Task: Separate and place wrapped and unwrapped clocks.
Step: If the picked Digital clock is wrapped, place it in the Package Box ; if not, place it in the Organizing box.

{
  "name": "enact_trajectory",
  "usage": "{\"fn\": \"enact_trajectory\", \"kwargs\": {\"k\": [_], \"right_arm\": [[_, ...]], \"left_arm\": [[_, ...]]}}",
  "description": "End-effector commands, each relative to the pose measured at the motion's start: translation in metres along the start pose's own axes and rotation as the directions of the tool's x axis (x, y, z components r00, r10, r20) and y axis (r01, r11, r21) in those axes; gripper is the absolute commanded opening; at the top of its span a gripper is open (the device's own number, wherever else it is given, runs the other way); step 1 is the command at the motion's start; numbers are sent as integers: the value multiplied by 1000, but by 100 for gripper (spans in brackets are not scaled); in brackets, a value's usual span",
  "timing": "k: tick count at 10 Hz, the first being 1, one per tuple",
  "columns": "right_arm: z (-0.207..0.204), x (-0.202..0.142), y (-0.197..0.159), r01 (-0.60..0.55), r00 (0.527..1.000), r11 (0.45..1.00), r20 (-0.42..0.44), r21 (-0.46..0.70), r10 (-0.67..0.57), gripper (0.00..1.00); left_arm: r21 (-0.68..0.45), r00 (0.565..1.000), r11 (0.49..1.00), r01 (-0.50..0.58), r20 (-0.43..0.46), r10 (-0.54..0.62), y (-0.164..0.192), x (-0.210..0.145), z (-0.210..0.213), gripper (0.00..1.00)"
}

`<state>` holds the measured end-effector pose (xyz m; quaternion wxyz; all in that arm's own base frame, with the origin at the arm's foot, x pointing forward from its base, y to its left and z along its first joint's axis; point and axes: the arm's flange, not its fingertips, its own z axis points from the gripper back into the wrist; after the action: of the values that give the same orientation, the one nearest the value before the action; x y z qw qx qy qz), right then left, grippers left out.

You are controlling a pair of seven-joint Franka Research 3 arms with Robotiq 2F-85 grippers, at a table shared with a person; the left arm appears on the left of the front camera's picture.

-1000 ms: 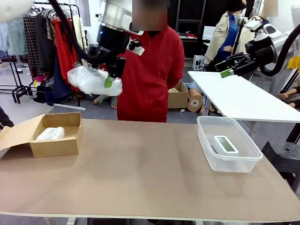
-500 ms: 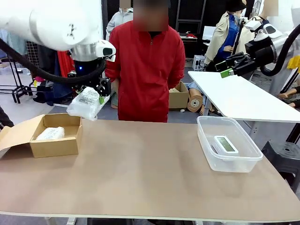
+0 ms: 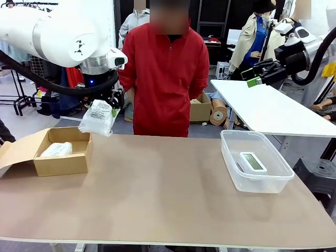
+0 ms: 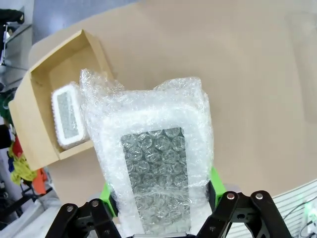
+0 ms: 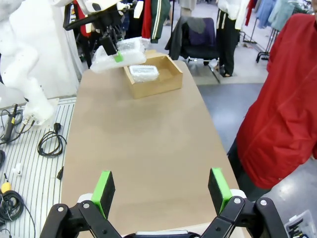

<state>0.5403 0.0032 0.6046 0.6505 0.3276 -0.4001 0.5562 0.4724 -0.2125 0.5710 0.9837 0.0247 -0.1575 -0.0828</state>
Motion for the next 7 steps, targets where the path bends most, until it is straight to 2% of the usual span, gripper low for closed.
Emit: {"fn": "enact_trajectory", "kwargs": {"k": [1, 3, 5, 7], "right_arm": [[1, 1, 1, -18, 1000, 1000, 4, 6, 18, 100], [1, 1, 1, -18, 1000, 1000, 4, 6, 18, 100], [1, 1, 1, -18, 1000, 1000, 4, 6, 18, 100], [1, 1, 1, -18, 1000, 1000, 4, 6, 18, 100]], "left_arm": [[-9, 1000, 1000, 26, -4, -26, 4, 0, 3, 0], [0, 1000, 1000, 12, -1, -12, -1, 0, 0, 0], [1, 986, 986, -167, -9, 167, 33, 23, -23, 0], [-32, 986, 986, -166, 0, 166, 60, 40, -43, 0]]}}
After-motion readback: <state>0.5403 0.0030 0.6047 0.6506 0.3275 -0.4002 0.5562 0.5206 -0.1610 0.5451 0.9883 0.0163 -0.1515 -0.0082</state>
